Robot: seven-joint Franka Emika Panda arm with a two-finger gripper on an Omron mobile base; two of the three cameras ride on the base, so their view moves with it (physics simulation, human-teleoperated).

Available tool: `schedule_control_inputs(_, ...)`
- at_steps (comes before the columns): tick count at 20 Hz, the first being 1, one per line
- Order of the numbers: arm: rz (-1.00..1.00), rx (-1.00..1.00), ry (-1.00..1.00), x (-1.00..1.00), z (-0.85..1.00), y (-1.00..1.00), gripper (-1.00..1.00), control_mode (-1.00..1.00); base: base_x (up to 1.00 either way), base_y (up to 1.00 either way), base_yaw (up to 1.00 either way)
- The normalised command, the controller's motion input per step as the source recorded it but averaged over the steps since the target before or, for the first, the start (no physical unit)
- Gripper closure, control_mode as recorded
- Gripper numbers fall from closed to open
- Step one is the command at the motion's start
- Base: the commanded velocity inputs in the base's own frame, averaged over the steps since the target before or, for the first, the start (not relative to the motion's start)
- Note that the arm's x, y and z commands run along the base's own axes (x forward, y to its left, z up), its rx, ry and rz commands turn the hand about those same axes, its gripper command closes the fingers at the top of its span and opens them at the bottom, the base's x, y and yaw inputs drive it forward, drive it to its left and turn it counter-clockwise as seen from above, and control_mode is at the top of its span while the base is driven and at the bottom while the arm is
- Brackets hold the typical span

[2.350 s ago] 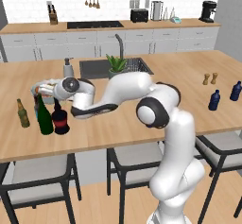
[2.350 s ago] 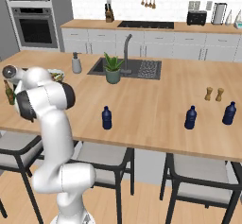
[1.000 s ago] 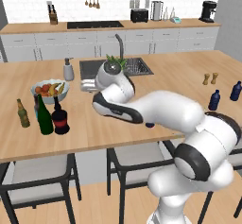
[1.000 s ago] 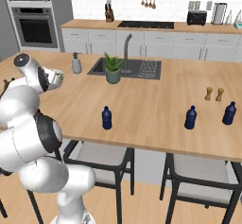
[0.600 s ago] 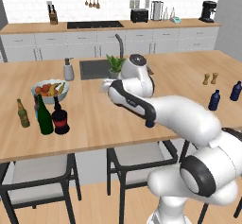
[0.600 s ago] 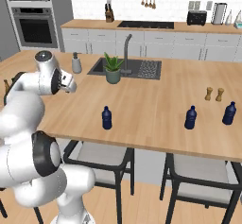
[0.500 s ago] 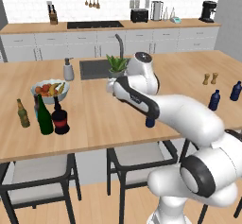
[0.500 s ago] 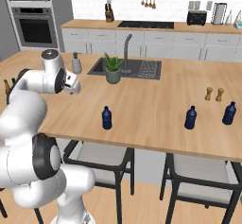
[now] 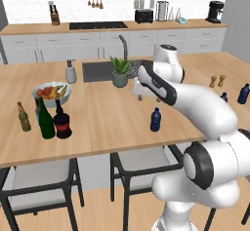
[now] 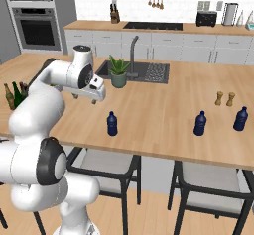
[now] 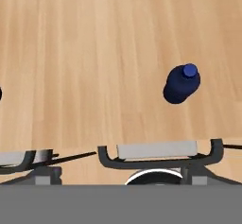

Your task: Move the plastic bottles in the middle to the plastics group, and the glass bottles in the middle to the glass group.

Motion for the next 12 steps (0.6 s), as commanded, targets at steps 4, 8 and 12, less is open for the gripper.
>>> schedule_control_inputs(4,0.00,-0.05,0.12,0.00,-0.26,-0.43,-1.00,-1.00,0.00,0.00,0.00)
schedule_control_inputs(8,0.00,-0.12,-0.17,0.00,-0.54,-0.33,-1.00,-1.00,0.00,0.00,0.00)
schedule_control_inputs(12,-0.01,-0.13,-0.32,-0.02,-0.66,-0.22,-1.00,-1.00,0.00,0.00,0.00)
